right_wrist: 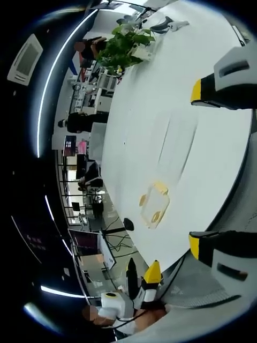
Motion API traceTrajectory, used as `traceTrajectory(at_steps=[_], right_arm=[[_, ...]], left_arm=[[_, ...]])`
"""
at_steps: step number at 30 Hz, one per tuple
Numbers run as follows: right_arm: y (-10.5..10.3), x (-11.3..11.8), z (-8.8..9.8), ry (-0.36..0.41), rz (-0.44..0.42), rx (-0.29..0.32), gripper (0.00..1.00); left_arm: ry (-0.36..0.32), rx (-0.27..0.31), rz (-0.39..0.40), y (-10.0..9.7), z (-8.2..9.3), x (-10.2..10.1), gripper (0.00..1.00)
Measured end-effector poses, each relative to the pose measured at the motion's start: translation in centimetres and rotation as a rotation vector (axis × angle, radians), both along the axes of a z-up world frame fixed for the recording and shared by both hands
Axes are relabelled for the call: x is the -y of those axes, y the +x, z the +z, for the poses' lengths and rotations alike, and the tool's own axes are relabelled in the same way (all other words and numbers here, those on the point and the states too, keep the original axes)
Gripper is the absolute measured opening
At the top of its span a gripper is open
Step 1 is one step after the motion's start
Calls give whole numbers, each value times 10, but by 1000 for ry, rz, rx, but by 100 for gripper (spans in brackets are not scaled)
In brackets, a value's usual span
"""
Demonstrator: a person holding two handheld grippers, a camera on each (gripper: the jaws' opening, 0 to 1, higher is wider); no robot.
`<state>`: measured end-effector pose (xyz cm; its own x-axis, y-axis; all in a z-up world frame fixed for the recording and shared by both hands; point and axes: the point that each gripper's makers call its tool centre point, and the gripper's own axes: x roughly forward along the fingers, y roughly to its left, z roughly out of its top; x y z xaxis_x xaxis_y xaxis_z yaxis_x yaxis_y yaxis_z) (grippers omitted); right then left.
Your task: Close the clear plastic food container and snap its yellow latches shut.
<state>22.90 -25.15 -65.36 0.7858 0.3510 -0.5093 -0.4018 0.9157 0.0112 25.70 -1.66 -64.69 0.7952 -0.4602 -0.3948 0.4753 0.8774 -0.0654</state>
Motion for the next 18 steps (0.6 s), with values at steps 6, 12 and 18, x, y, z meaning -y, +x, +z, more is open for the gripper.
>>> traceTrajectory(at_steps=[6, 12, 18], right_arm=[[2, 0, 4, 47, -9, -7, 98], [9, 11, 14, 64, -45, 9, 98], [14, 27, 21, 51, -76, 24, 96]], left_arm=[[-9, 8, -12, -1, 3, 3, 99], [-11, 8, -6, 3, 8, 1, 99], [17, 12, -8, 6, 13, -7, 98]])
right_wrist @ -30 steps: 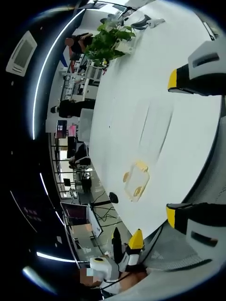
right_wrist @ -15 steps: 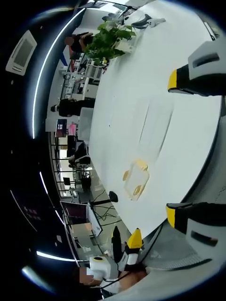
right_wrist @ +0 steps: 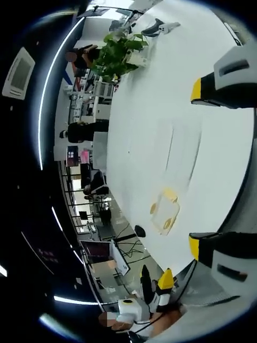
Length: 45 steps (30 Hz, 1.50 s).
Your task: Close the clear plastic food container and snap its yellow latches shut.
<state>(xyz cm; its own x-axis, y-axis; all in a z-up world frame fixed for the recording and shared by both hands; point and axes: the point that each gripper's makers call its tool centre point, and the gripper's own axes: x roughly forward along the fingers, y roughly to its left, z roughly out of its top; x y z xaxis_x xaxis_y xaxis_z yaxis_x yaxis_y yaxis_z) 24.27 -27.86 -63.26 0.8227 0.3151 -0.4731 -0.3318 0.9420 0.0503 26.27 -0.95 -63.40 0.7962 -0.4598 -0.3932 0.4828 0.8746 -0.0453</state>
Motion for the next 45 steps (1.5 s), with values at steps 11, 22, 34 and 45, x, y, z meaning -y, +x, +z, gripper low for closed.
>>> traceTrajectory(at_steps=[11, 22, 34, 45], right_arm=[[-2, -8, 12, 25, 80, 54, 98], [2, -23, 4, 12, 169, 47, 98], [18, -39, 2, -43, 272, 50, 96], [38, -66, -4, -100, 391, 48, 96]], left_arm=[[-3, 4, 8, 5, 6, -14, 93], [19, -1, -59, 6, 4, -13, 87], [70, 2, -107, 26, 6, -19, 87], [144, 0, -213, 47, -4, -19, 88]])
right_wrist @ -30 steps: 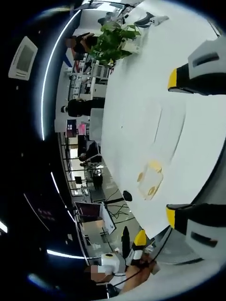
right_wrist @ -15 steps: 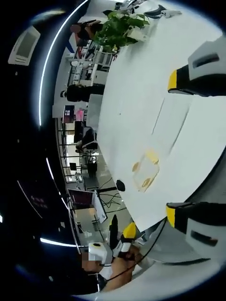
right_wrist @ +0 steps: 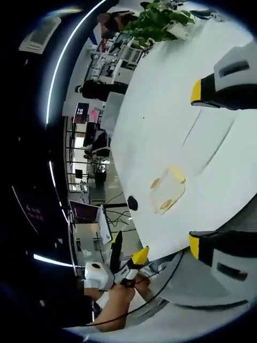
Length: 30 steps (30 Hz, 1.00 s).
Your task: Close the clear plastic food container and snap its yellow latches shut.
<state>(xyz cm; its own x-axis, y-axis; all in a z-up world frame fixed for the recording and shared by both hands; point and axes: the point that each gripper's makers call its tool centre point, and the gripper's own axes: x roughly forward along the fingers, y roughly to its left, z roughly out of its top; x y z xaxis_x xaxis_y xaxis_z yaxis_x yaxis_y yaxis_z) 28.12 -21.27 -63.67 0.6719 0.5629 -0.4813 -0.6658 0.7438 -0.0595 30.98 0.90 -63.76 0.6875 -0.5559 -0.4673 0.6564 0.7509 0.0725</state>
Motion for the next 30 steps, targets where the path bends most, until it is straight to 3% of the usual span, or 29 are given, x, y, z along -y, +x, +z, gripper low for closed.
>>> traceTrajectory(at_steps=[11, 15, 17, 23, 26, 30], right_arm=[[14, -25, -10, -52, 128, -31, 95], [20, -35, -13, -95, 207, -26, 87], [27, -40, -13, -105, 214, -23, 91], [44, -52, -15, -141, 282, -6, 88], [50, -55, -22, -153, 311, -26, 87], [58, -60, -28, -199, 365, -24, 84]], left_arm=[[101, 12, -174, 22, -3, 3, 89], [110, 20, -223, 32, 0, 2, 84], [112, 12, -241, 36, -1, 2, 84], [177, -1, -353, 42, -10, 6, 82], [221, -24, -417, 40, -21, 7, 81], [227, -40, -451, 45, -25, 7, 80]])
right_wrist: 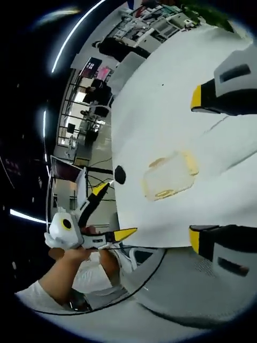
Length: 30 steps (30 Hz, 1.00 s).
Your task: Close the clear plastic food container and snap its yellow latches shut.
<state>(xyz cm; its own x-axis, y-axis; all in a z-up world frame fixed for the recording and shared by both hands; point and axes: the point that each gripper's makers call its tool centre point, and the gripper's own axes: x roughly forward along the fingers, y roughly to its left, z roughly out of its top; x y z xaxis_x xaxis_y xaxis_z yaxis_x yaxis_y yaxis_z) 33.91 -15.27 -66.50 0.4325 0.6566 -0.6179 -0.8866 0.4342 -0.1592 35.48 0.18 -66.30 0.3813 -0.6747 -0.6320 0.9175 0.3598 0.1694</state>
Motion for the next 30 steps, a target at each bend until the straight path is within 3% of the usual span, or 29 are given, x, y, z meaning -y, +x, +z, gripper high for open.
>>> traceTrajectory(at_steps=[4, 9, 21, 27, 30], right_arm=[[10, -4, -7, -49, 48, -3, 81], [18, -12, -14, -62, 100, -15, 75], [32, -18, -44, -156, 186, -42, 66], [41, -24, -50, -166, 225, -54, 64], [43, -25, -57, -184, 238, -84, 57]], left_arm=[[54, 14, -65, 9, -6, -3, 79], [96, -15, -130, 14, -16, -3, 77], [190, -56, -180, 31, -47, -18, 73], [224, -73, -214, 38, -61, -24, 70], [237, -81, -233, 42, -68, -27, 68]])
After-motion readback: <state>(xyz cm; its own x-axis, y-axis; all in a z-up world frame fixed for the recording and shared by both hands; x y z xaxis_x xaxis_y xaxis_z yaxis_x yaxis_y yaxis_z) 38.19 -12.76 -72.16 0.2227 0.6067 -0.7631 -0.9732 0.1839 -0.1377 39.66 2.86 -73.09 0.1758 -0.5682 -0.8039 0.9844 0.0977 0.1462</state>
